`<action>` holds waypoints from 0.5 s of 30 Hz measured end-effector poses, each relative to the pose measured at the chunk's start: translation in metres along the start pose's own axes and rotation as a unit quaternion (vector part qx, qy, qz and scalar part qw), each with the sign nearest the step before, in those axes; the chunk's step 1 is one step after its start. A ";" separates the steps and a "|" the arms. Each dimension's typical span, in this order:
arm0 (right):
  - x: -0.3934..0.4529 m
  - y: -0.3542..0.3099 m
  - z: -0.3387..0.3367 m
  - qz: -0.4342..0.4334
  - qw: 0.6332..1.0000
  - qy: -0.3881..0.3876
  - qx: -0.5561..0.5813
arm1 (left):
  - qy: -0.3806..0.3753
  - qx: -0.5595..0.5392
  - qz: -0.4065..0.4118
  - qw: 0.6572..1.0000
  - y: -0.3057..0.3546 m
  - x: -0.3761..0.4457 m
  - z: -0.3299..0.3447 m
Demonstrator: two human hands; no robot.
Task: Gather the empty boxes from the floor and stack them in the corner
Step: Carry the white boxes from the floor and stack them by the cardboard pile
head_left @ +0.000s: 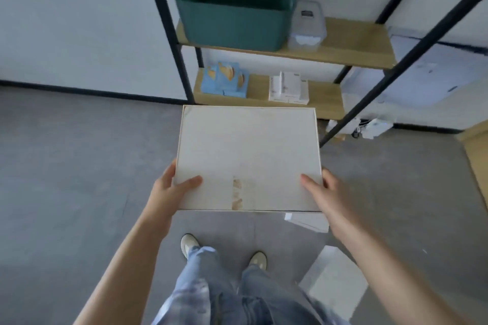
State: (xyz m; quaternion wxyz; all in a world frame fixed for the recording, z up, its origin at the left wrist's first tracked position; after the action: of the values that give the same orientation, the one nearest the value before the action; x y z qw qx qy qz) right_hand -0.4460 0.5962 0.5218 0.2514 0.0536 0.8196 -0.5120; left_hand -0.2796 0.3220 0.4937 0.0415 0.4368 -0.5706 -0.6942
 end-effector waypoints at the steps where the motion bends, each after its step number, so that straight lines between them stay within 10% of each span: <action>1: 0.003 -0.008 0.020 -0.003 1.000 -0.016 -0.004 | 0.013 -0.011 0.001 1.000 0.001 0.000 -0.019; 15: 0.017 -0.136 0.376 -0.039 0.972 -0.218 -0.076 | 0.205 -0.119 -0.015 0.971 0.024 0.048 -0.332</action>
State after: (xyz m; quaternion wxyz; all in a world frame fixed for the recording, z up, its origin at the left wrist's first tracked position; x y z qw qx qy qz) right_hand -0.3731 0.2042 0.4934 0.4070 -0.1102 0.7833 -0.4567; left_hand -0.1025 0.0360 0.4972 0.1988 0.5705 -0.4565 -0.6532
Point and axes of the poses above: each hand's wrist, its own x-axis towards the middle knuckle, its own z-axis out of the palm, y = z × x, the point moved 5 cm from there along x, towards the middle knuckle, and after that the axes turned 3 degrees about x, right-handed, at the moved point
